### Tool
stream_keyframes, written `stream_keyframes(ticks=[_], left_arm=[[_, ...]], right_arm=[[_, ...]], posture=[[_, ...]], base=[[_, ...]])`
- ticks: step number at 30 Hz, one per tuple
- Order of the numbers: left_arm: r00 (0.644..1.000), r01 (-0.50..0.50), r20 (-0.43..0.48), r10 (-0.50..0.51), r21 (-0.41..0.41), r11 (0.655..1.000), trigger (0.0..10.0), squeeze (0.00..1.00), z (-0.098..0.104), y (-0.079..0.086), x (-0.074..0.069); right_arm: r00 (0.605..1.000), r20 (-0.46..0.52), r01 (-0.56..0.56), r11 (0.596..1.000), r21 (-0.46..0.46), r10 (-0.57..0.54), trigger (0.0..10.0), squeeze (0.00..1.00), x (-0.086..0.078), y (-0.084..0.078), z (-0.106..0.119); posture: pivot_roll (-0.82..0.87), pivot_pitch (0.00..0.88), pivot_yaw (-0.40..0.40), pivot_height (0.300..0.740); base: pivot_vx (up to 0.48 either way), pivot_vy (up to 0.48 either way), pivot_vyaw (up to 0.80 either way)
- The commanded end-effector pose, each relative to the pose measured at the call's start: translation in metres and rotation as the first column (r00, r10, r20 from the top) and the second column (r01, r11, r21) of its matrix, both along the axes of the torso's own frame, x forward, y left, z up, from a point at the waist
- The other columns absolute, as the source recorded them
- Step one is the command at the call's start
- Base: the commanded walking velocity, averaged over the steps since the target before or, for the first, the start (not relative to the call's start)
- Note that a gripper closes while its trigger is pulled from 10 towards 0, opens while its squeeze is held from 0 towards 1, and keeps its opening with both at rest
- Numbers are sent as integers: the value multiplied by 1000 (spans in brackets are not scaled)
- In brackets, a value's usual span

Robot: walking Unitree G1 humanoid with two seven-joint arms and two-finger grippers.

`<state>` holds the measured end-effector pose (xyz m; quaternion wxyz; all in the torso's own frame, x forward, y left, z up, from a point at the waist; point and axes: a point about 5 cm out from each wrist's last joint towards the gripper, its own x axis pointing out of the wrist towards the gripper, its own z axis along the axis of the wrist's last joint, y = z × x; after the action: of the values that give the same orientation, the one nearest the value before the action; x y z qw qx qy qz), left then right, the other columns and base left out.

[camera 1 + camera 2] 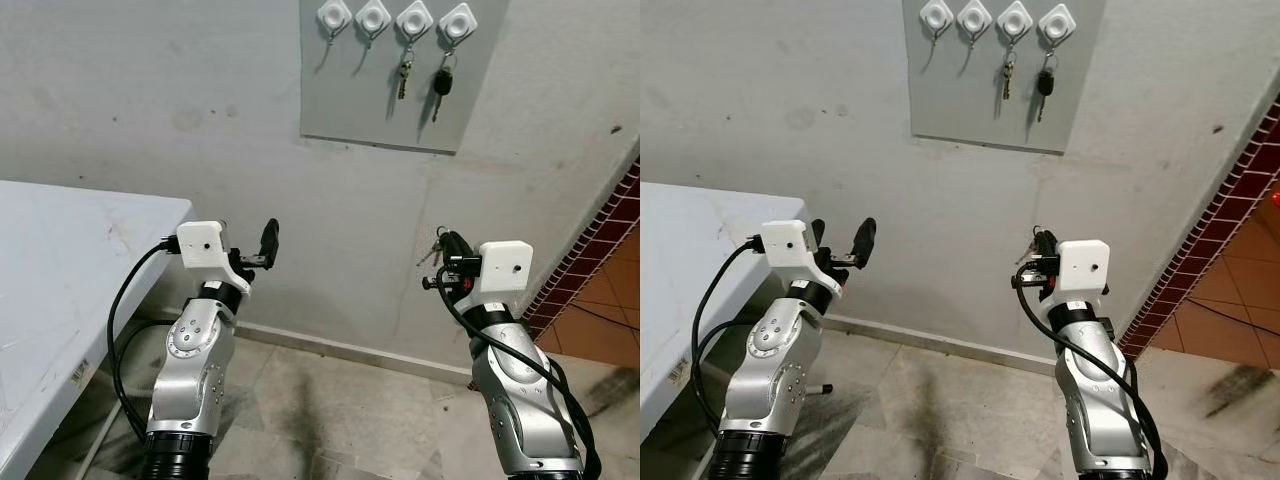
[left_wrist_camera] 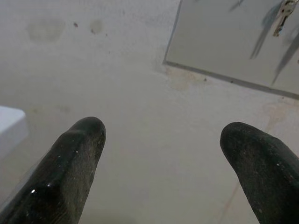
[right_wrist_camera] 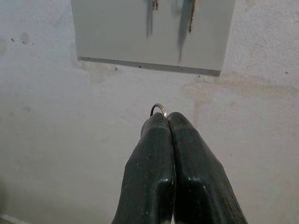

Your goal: Hang keys on a hook

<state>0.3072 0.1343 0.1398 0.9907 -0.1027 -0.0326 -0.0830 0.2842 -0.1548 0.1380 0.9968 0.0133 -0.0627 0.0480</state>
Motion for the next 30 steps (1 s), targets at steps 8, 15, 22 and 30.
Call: stream_keyframes(ticks=[8,15,22,30], left_arm=[[998,-46,44,49,-54,997,10000,0,14,1,2],[998,-49,43,52,-59,997,10000,0,14,2,2],[997,-63,47,65,-57,996,10000,0,16,6,2],[997,-63,51,66,-57,996,10000,0,17,5,2]], right_arm=[[997,68,-22,1000,-1,22,10000,0,3,0,17],[997,68,-23,1000,-1,23,10000,0,4,0,17],[997,63,-35,999,5,35,10000,0,4,5,15],[997,58,-42,999,7,42,10000,0,4,6,14]], posture=[[-2,44,-29,740],[0,41,-29,740],[7,22,-31,740],[7,12,-33,740]], base=[[289,0,0],[352,0,0],[351,0,0],[352,0,0]])
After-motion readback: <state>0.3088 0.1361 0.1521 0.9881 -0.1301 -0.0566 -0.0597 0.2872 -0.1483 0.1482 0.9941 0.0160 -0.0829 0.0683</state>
